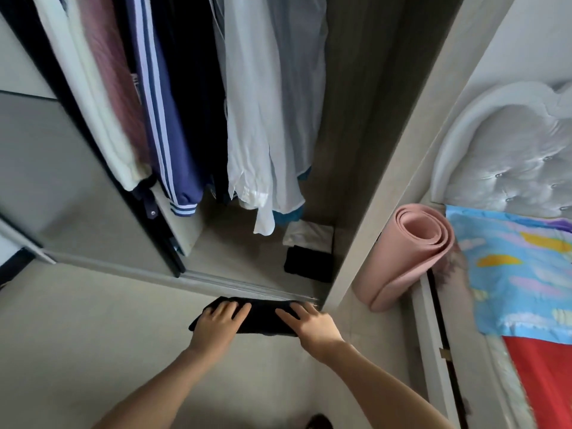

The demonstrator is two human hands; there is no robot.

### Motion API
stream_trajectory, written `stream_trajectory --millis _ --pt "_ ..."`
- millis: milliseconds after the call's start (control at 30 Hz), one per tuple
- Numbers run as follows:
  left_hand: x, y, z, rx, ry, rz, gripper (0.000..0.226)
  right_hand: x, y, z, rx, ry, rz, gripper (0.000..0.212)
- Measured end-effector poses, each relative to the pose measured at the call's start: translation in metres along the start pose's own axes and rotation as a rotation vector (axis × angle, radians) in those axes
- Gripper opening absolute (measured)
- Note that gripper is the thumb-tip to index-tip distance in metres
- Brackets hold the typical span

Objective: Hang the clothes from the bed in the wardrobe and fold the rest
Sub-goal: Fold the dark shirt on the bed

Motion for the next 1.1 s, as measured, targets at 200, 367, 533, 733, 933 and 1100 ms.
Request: stream_trajectory --millis 200,367,533,733,933,1100 --pt "-0.007 0.048 0.07 0.183 -0.067 0.034 0.069 -0.054 0.048 0.029 0.057 0.107 0.063 0.073" --pt "-0.009 0.109 0.142 0.18 -0.056 0.102 0.056 -0.114 0.121 0.053 0.05 0.209 0.129 0.071" --pt "-0.01 0.158 0.227 0.165 0.001 0.125 0.038 -0.17 0.197 0.098 0.033 0.219 0.196 0.074" --pt "-0.018 0.233 0.374 0.04 0.09 0.137 0.046 -0.258 0.311 0.161 -0.105 0.114 0.197 0.082" --pt "-0.067 0.33 0.502 -0.05 0.004 0.153 0.056 -0.358 0.386 0.176 -0.546 -0.171 0.339 0.049" --pt "-0.131 0.327 0.632 0.648 -0.073 0.34 0.074 -0.433 0.382 0.272 -0.121 -0.081 0.834 0.048"
Point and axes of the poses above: each hand's wrist, its own y-axis towards the middle knuckle, its own z-axis out of the palm, x = y × z, the point moved 4 cm from there along y, towards the middle knuckle, and after that the axes turned 14 degrees about y, right-handed, at the moved point
